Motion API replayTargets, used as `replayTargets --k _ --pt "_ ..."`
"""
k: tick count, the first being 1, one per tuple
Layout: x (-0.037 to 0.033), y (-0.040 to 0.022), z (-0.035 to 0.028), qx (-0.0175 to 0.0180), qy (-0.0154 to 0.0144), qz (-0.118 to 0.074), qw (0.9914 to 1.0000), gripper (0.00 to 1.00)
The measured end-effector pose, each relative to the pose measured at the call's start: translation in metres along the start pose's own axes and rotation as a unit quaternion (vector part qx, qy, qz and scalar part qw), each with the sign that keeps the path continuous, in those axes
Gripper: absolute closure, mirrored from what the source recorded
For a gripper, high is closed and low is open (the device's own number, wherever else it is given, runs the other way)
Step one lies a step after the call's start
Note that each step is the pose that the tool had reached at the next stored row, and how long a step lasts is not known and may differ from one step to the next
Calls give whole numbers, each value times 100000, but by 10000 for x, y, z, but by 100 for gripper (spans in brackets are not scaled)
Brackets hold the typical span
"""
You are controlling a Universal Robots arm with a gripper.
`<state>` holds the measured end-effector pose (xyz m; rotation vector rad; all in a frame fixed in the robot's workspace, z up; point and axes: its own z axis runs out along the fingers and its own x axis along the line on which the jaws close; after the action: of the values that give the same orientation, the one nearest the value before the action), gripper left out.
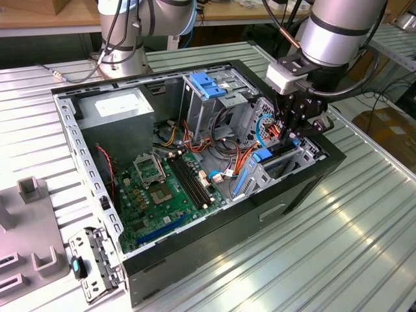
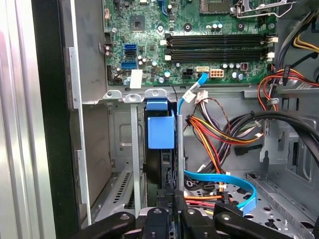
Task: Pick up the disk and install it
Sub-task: 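Insert the first disk wire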
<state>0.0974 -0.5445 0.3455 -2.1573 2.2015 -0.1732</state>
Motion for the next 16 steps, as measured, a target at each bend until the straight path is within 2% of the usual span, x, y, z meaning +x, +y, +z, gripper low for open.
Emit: replayTargets --k 3,8,10,12,16 --pt "0 0 -3 -47 -111 1131 99994 84" --pt "0 0 1 -50 -123 1133 99993 84" --pt "0 1 11 -48 -126 1133 99993 84" --pt "10 4 44 -52 -297 1151 99993 84" --pt "26 9 81 -60 -332 1161 99993 84"
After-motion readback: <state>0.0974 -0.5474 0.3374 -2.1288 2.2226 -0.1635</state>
